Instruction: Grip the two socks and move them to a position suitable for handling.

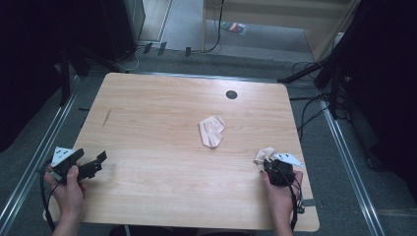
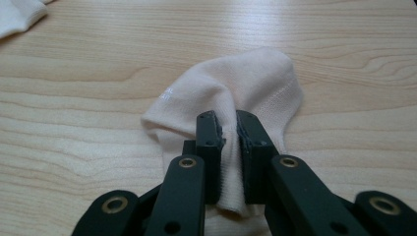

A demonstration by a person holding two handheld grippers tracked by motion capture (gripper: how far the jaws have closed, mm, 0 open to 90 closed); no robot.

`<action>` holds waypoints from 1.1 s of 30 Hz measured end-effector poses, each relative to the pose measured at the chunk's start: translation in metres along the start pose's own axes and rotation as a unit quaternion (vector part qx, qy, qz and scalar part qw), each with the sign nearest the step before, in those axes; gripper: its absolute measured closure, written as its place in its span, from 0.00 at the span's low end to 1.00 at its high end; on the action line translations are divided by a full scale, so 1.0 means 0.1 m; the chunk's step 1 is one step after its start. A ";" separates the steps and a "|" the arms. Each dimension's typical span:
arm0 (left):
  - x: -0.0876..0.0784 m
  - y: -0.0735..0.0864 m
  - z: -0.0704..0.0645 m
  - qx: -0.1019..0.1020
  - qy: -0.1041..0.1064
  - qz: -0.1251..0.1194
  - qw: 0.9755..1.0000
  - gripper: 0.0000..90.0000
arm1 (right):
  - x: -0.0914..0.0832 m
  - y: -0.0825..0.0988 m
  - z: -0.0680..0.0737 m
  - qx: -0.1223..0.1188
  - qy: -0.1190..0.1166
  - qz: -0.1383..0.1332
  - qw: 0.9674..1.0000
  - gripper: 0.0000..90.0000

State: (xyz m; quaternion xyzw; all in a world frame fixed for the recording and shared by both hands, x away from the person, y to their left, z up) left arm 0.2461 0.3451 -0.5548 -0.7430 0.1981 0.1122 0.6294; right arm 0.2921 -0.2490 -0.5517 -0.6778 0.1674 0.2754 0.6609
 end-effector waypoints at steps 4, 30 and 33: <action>0.00 -0.03 -0.15 0.010 0.016 -0.007 1.000 0.15 | -0.01 -0.03 -0.04 0.012 -0.007 0.001 1.000 0.93; 0.06 -0.07 -1.04 0.070 0.146 -0.014 0.987 0.15 | -0.57 -0.41 0.30 -0.019 -0.066 -0.122 0.990 0.93; 0.05 -0.08 -1.08 0.070 0.155 -0.016 0.985 0.15 | -0.60 -0.43 0.43 -0.028 -0.085 -0.127 0.988 0.93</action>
Point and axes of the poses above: each handheld gripper's, and its own axes: x roughly forward along the jaws, y roughly out of its underside, z roughly to its left, the point moved 1 cm from there along x, roughly forward along the jaws, and after that the axes turned 4 degrees about -z, right-handed, at the moved point
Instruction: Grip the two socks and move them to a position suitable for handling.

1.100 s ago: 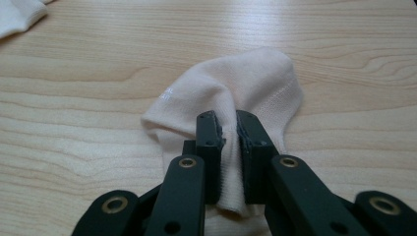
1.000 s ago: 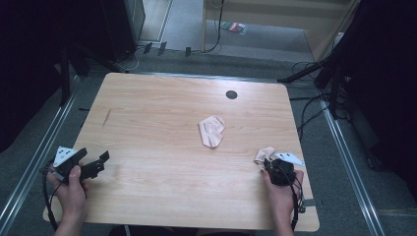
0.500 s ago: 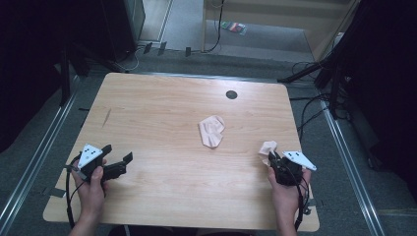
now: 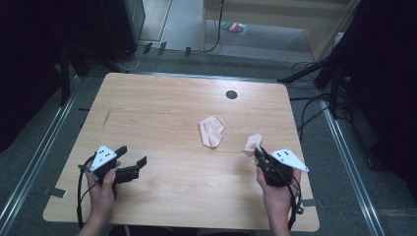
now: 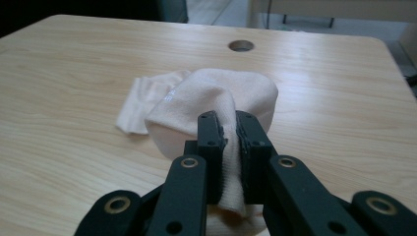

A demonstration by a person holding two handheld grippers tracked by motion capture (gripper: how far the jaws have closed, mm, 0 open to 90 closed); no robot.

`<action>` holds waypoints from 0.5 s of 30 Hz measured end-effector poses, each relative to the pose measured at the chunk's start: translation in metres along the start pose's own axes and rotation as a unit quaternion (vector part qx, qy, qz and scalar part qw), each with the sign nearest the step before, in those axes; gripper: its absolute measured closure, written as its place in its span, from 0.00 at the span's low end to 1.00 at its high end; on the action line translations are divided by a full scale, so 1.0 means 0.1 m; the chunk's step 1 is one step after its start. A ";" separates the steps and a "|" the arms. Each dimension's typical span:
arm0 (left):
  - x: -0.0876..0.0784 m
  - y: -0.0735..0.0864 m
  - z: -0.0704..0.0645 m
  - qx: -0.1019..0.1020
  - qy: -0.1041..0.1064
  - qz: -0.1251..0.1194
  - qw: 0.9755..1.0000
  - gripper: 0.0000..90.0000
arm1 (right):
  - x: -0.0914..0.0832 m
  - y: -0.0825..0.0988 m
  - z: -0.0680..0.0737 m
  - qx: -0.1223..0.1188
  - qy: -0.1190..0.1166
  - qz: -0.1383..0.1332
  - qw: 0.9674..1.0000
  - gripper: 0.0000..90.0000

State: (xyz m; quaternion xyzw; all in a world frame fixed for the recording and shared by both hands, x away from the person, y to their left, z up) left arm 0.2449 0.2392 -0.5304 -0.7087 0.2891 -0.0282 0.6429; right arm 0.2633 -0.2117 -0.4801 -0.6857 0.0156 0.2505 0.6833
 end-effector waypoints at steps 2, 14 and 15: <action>0.00 -0.01 -0.03 0.005 0.005 0.001 1.000 0.15 | 0.01 -0.01 0.10 -0.009 -0.018 -0.001 1.000 0.93; 0.05 -0.02 -0.24 0.017 0.035 0.001 0.999 0.15 | 0.17 0.04 0.77 -0.062 -0.102 0.008 0.993 0.93; 0.05 -0.02 -0.26 0.019 0.037 0.002 0.999 0.15 | 0.19 0.06 0.83 -0.066 -0.110 0.010 0.992 0.93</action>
Point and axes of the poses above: each handheld gripper's, and its own axes: x roughly forward along the jaws, y roughly out of its underside, z roughly to its left, the point moved 1 cm from there along x, roughly forward along the jaws, and after that the axes turned 4 degrees about -z, right-handed, at the moved point
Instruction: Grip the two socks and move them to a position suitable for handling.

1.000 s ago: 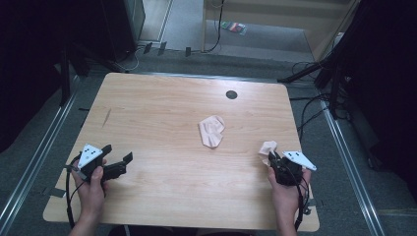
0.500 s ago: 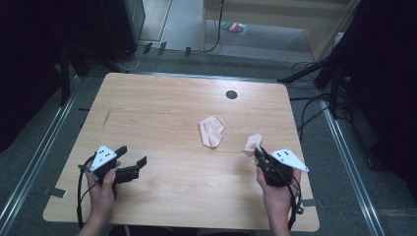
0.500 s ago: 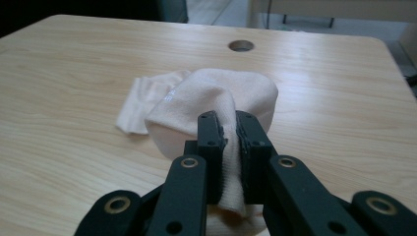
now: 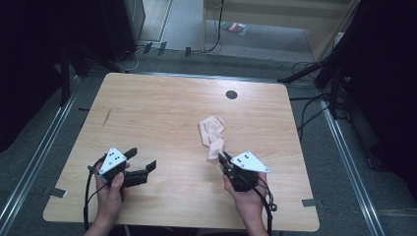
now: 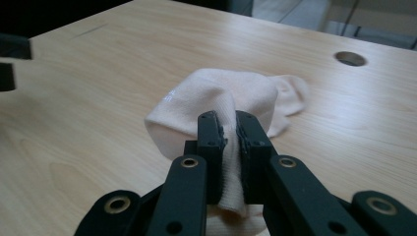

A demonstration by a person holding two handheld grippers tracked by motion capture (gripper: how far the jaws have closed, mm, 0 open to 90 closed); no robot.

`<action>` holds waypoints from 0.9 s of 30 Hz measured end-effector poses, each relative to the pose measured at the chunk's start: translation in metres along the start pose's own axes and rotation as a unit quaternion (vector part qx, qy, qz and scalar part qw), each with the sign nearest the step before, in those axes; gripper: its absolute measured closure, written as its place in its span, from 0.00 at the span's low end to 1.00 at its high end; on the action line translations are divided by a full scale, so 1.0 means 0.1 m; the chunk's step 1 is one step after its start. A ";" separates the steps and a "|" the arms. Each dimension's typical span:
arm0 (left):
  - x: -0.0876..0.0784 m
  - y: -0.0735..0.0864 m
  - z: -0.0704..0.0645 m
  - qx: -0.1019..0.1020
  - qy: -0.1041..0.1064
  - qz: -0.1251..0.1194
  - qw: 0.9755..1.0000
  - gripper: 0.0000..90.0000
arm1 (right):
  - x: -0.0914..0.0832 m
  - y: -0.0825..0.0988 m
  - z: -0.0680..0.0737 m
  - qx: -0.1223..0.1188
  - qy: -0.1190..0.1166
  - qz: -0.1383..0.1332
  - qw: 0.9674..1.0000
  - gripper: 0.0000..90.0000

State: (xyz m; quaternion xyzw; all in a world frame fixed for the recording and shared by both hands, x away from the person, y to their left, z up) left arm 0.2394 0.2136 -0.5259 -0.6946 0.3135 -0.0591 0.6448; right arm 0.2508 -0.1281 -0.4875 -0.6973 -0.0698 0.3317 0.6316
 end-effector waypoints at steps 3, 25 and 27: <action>0.02 0.00 -0.05 0.005 0.010 0.001 1.000 0.15 | 0.11 0.03 0.16 -0.015 -0.024 0.007 1.000 0.93; 0.11 0.06 -0.27 0.019 0.066 0.019 0.997 0.15 | 0.51 0.25 0.60 -0.057 -0.109 0.052 0.991 0.56; 0.12 0.07 -0.26 0.019 0.066 0.023 0.997 0.15 | 0.49 0.22 0.52 -0.041 -0.105 0.046 0.993 0.55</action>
Point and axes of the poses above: each handheld gripper's, and its own axes: x roughly forward along the jaws, y roughly out of its underside, z roughly to its left, the point moved 1 cm from there along x, roughly forward along the jaws, and after that the axes turned 4 degrees about -z, right-handed, at the moved point
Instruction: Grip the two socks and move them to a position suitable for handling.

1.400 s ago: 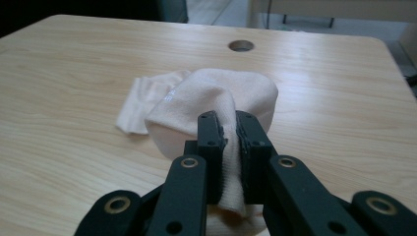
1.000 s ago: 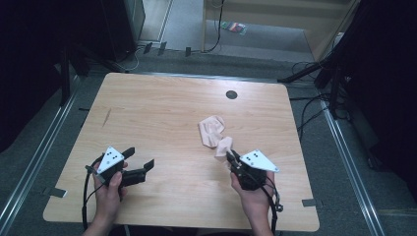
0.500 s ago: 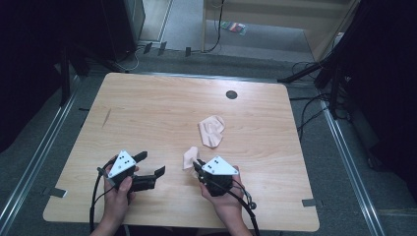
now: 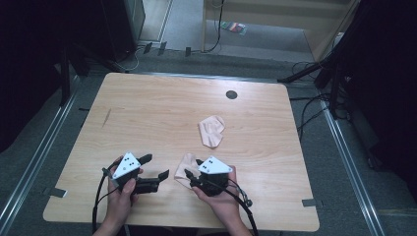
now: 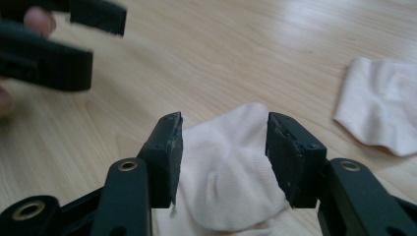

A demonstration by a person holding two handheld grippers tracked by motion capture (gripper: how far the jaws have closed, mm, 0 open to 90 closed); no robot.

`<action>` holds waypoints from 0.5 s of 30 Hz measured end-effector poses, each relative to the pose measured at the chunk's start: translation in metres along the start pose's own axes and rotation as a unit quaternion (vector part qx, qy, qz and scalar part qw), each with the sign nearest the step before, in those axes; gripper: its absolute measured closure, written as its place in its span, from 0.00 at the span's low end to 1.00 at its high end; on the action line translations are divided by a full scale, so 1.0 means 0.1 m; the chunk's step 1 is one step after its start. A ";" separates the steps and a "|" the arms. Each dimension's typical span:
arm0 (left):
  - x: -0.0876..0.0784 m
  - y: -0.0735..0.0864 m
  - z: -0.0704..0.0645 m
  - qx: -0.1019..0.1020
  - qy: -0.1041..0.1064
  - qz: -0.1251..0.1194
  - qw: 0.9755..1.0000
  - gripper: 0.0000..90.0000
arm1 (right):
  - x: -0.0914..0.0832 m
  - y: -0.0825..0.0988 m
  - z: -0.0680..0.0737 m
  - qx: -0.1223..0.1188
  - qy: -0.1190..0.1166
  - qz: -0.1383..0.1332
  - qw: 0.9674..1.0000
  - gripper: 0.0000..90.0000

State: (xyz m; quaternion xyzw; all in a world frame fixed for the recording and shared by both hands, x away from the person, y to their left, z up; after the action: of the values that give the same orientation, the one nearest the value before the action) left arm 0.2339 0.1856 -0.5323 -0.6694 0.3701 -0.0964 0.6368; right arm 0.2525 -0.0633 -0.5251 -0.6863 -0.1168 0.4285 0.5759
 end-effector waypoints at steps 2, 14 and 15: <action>0.01 0.01 0.01 -0.003 -0.001 0.004 1.000 0.15 | -0.05 -0.03 -0.09 0.024 0.010 -0.008 1.000 0.56; 0.06 0.04 0.02 -0.009 0.005 0.020 1.000 0.16 | 0.00 0.10 -0.33 0.114 0.052 0.036 0.991 0.62; 0.06 0.04 0.02 -0.010 0.006 0.020 1.000 0.16 | 0.01 0.11 -0.34 0.119 0.054 0.043 0.991 0.61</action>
State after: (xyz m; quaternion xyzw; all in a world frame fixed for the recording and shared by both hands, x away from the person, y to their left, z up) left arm 0.2376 0.1838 -0.5384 -0.6673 0.3882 -0.0842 0.6300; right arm 0.2741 -0.0892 -0.5366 -0.6395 -0.0042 0.4260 0.6400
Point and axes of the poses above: each handheld gripper's, and its own axes: x roughly forward along the jaws, y roughly out of its underside, z roughly to its left, the point moved 1 cm from there along x, roughly forward along the jaws, and after that the axes turned 4 degrees about -z, right-handed, at the moved point
